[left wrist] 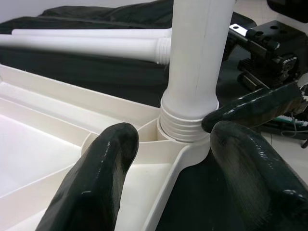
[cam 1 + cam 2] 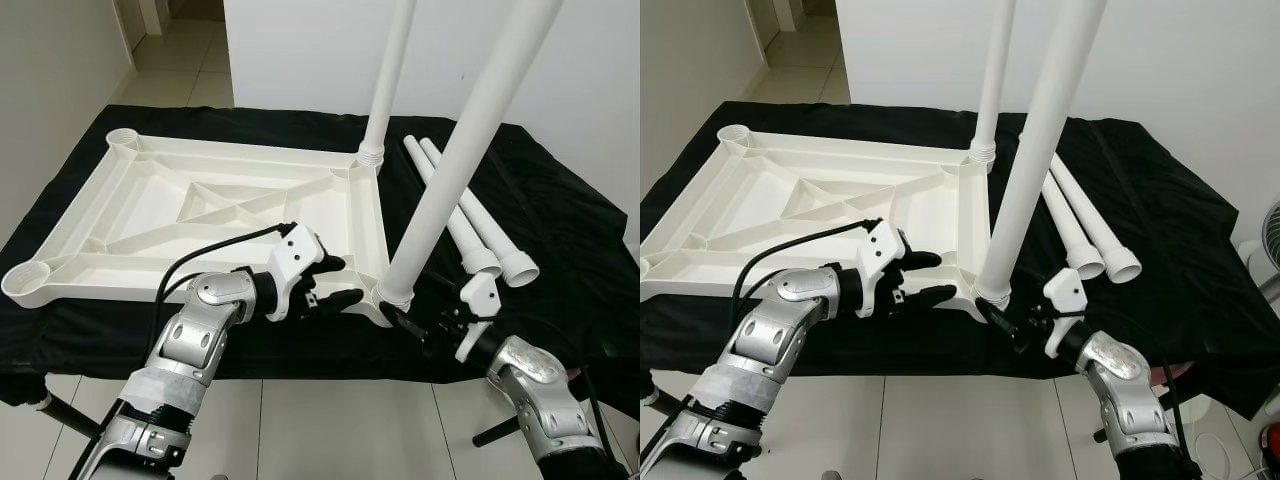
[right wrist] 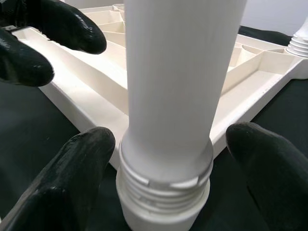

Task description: Building children table

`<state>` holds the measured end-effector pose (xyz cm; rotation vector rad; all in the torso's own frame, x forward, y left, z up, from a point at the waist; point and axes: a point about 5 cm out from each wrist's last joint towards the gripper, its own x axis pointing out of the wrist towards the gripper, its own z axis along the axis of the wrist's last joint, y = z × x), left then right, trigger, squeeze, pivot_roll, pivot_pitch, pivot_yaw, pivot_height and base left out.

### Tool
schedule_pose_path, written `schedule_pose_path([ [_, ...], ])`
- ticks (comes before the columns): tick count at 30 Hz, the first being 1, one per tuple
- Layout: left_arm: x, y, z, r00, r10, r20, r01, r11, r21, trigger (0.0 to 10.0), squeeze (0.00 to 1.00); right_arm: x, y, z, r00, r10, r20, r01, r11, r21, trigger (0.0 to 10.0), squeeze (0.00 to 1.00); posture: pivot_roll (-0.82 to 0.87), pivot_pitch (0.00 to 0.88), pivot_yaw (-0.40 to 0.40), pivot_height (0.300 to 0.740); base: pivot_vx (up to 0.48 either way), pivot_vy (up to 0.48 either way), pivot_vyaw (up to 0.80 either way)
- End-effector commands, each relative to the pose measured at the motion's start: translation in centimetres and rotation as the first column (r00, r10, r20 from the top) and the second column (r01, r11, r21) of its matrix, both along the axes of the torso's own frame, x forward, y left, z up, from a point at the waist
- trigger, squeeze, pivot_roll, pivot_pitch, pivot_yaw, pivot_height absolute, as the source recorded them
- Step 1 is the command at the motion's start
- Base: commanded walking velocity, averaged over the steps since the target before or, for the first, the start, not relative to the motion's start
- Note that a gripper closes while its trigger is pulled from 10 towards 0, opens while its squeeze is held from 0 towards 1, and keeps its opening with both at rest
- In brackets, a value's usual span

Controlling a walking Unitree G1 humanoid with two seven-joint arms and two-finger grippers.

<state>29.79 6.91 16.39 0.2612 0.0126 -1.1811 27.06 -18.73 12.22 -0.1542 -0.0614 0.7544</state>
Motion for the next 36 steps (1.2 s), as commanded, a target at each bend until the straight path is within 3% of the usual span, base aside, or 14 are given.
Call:
schedule_pose_path([
  [1,0.9,0.4,-0.1,0.972,0.228,0.05,-0.227,0.974,-0.021,10.0,0.0,0.1,0.0,-0.3,1.0,0.008,-0.025,-0.007,1.0,0.013,10.0,0.0,-0.06,0.0,-0.061,0.74,0.0,0.0,0.0],
  [13,0.7,-0.1,-0.4,0.972,0.235,0.004,-0.235,0.971,-0.034,10.0,0.0,1.1,1.2,-0.2,0.999,0.041,-0.025,-0.039,0.998,0.043,10.0,0.0,-0.07,0.0,-0.073,0.74,0.0,0.0,0.0],
  [26,-1.2,-1.3,-1.7,0.971,0.227,-0.08,-0.232,0.971,-0.059,10.0,0.0,2.8,2.1,1.4,0.997,0.051,0.05,-0.053,0.997,0.054,10.0,0.0,-0.04,0.0,-0.067,0.74,0.0,0.0,0.0],
  [27,-1.4,-1.4,-1.7,0.97,0.23,-0.081,-0.235,0.97,-0.062,10.0,0.0,2.9,2.2,1.5,0.997,0.053,0.057,-0.056,0.997,0.056,9.3,0.0,-0.04,0.0,-0.063,0.74,0.0,0.0,0.0],
  [30,-1.6,-1.5,-1.7,0.967,0.238,-0.088,-0.244,0.968,-0.064,10.0,0.0,3.0,2.3,1.6,0.996,0.058,0.065,-0.062,0.997,0.056,9.3,0.0,-0.04,0.0,-0.061,0.74,0.0,0.0,0.0],
  [31,-1.6,-1.7,-1.7,0.966,0.239,-0.097,-0.247,0.966,-0.075,10.0,0.0,3.0,2.3,1.7,0.996,0.06,0.067,-0.064,0.996,0.055,4.6,0.0,-0.04,0.0,-0.059,0.74,0.0,0.0,0.0],
  [34,-1.8,-2.0,-1.6,0.965,0.235,-0.114,-0.246,0.965,-0.087,10.0,0.0,3.0,2.3,1.7,0.995,0.069,0.068,-0.073,0.996,0.047,4.9,0.0,-0.04,0.0,-0.059,0.74,0.0,0.0,0.0],
  [35,-2.0,-2.2,-1.7,0.968,0.222,-0.113,-0.232,0.969,-0.088,10.0,0.0,3.0,2.3,1.6,0.995,0.073,0.068,-0.076,0.996,0.038,3.8,0.0,-0.04,0.0,-0.057,0.74,0.0,0.0,0.0],
  [36,-2.2,-2.3,-1.8,0.971,0.213,-0.111,-0.223,0.971,-0.087,10.0,0.0,3.0,2.3,1.5,0.995,0.075,0.069,-0.077,0.996,0.032,3.8,0.0,-0.04,0.0,-0.057,0.74,0.0,0.0,0.0],
])
